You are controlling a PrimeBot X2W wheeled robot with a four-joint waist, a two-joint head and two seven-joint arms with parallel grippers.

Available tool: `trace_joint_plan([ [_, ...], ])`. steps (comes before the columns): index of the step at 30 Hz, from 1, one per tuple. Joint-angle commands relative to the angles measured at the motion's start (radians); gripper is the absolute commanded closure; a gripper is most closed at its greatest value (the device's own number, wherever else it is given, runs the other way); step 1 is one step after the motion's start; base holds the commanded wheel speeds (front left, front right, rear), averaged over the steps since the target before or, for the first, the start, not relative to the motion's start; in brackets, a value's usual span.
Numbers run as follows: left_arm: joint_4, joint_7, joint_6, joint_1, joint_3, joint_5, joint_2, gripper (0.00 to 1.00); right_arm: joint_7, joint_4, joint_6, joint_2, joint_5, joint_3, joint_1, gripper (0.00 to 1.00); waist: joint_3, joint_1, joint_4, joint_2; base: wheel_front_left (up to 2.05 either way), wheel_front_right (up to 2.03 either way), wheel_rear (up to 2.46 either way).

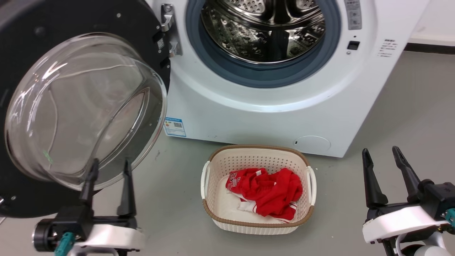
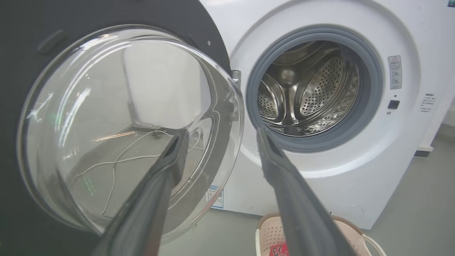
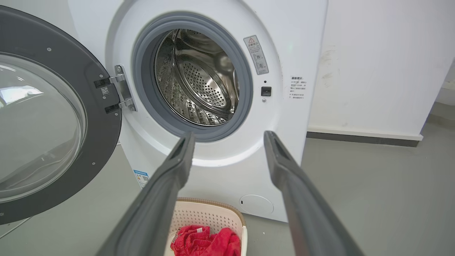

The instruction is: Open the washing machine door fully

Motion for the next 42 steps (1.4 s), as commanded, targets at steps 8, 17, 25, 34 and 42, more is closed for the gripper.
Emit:
trace_joint_plan([
  [8,0.024,0.013,-0.008,-0.055,-0.068,0.027,-0.015,0.0,0.009,-0.014,-0.001,0.001,-0.01,-0.002,0.019,0.0,-0.025,0.0,-0.081,0.0,0.0,0.0,0.0],
  [17,0.053,0.007,0.007,-0.082,-0.087,0.045,-0.009,0.0,0.019,-0.023,-0.001,0.001,-0.018,-0.003,0.034,0.0,-0.031,0.0,-0.138,0.0,0.0,0.0,0.0],
  [25,0.062,0.004,0.023,-0.086,-0.081,0.045,-0.001,0.0,0.022,-0.017,-0.001,0.001,-0.012,0.001,0.036,0.0,-0.025,0.0,-0.151,0.0,0.0,0.0,0.0],
  [34,0.074,0.001,0.027,-0.088,-0.081,0.038,0.005,0.0,0.017,-0.015,-0.001,0.001,-0.008,0.001,0.023,0.0,-0.02,0.0,-0.148,0.0,0.0,0.0,0.0],
  [42,0.078,-0.002,0.03,-0.085,-0.086,0.032,0.009,0.0,0.018,-0.011,-0.001,0.001,-0.004,-0.001,0.024,0.0,-0.019,0.0,-0.146,0.0,0.0,0.0,0.0],
])
